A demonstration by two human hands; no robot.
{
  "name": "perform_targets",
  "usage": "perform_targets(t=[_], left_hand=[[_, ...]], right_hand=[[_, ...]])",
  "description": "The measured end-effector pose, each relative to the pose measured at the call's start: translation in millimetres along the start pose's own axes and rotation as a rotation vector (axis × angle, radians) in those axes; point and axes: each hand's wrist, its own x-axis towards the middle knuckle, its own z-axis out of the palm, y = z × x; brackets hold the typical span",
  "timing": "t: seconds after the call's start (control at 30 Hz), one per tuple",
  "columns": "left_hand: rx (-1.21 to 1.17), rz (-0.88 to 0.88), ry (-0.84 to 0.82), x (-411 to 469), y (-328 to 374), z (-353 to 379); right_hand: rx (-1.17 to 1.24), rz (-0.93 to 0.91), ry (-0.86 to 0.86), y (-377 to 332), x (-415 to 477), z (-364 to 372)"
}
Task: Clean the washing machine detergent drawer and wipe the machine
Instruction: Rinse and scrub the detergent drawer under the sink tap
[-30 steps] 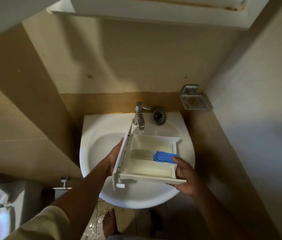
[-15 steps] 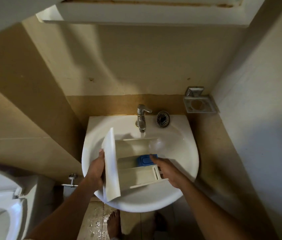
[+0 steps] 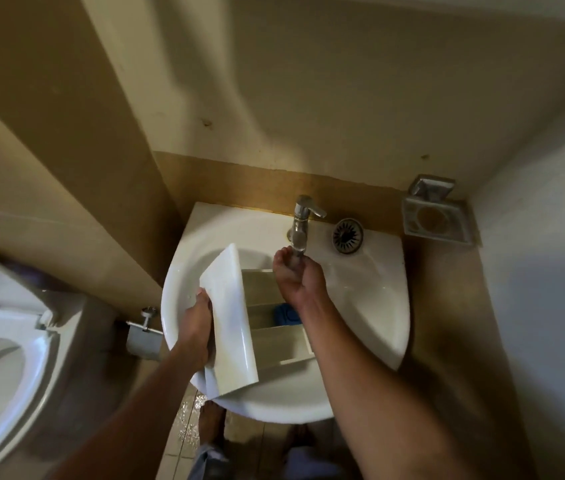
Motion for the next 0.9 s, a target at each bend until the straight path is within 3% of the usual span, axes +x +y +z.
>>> perform_targets(t=[0.13, 0.33, 0.4, 0.53, 0.6, 0.7, 0.8, 0.9], left_hand=[[-0.022, -0.001, 0.039, 4, -1, 1], [-0.042, -0.04, 0.063, 7, -1, 6], [-0.046, -0.067, 0.055, 0, 1, 9], [-0.059, -0.109, 0.021, -9, 6, 10], [-0.055, -0.112, 0.011, -13, 8, 9], [-0.054, -0.1, 0.008, -14, 9, 5], [-0.075, -0.098, 0.021, -14, 9, 5], [-0.079, -0.07, 0.019, -13, 12, 6]], right_hand=[[-0.011, 0.044, -0.2, 1, 12, -4], [-0.304, 0.099, -0.179, -2, 7, -5], [-0.595, 0.095, -0.177, 7, -6, 0], [-1.591, -0.143, -0.167, 24, -22, 18], [-1.765, -0.271, -0.08, 15, -19, 18], [-1.223, -0.175, 0.065, -10, -18, 5], [-0.65, -0.119, 0.078, -24, -15, -7], [-0.316, -0.032, 0.053, -28, -5, -11]])
